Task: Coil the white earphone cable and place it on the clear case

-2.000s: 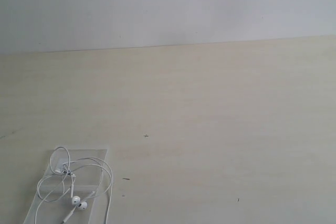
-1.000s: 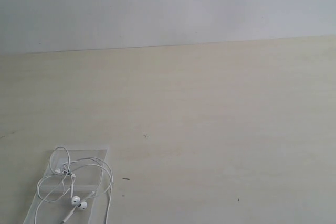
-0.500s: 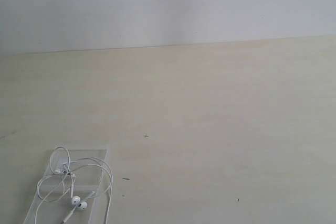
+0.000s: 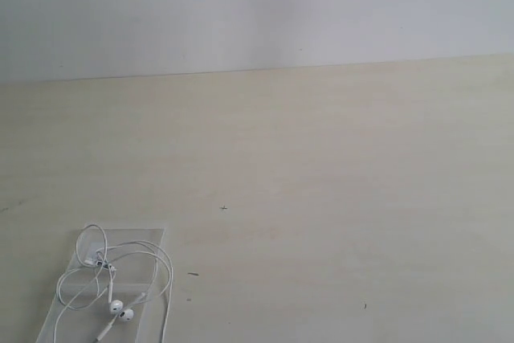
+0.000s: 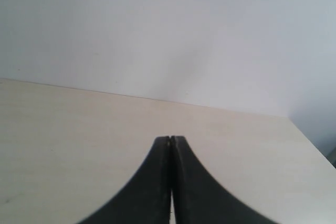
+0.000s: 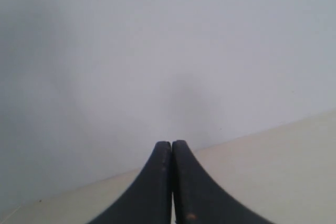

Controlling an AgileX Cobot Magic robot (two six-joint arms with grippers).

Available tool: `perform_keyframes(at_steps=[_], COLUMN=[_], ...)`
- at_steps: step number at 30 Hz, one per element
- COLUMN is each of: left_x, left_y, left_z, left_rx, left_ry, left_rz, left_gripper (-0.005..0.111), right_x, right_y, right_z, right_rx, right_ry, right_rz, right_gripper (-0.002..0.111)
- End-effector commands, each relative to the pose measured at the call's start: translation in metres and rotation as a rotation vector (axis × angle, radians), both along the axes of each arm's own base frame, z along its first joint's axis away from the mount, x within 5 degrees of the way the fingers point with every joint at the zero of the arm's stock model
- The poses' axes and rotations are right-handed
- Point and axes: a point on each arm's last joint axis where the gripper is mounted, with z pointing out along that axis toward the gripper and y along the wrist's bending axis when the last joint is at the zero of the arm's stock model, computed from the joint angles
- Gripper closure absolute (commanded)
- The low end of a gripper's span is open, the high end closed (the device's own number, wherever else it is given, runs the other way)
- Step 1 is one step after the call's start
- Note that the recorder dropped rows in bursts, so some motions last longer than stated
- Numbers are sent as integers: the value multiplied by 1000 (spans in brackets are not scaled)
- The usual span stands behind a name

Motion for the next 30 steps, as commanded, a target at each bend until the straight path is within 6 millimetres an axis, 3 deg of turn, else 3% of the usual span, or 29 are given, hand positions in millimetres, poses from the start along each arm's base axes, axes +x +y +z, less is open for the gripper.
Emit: perform_keyframes(at_steps=[1, 7, 15, 30], left_x=[-1, -1, -1, -1], left_y=[1, 1, 1, 1], left_z=[-1, -1, -1, -1], left_rx=[-2, -2, -2, -2], left_ry=[1, 1, 1, 1], left_rz=[4, 4, 4, 4], left_gripper=[107, 107, 107, 107], right_x=[0, 2, -2, 0], right_y=[1, -2, 5, -2], right_z=[-4, -15, -35, -36], right_rx=[-1, -50, -305, -243], right_ry=[-10, 107, 257, 291], right_rz=[5, -28, 68, -17], right_gripper=[108, 108, 108, 108])
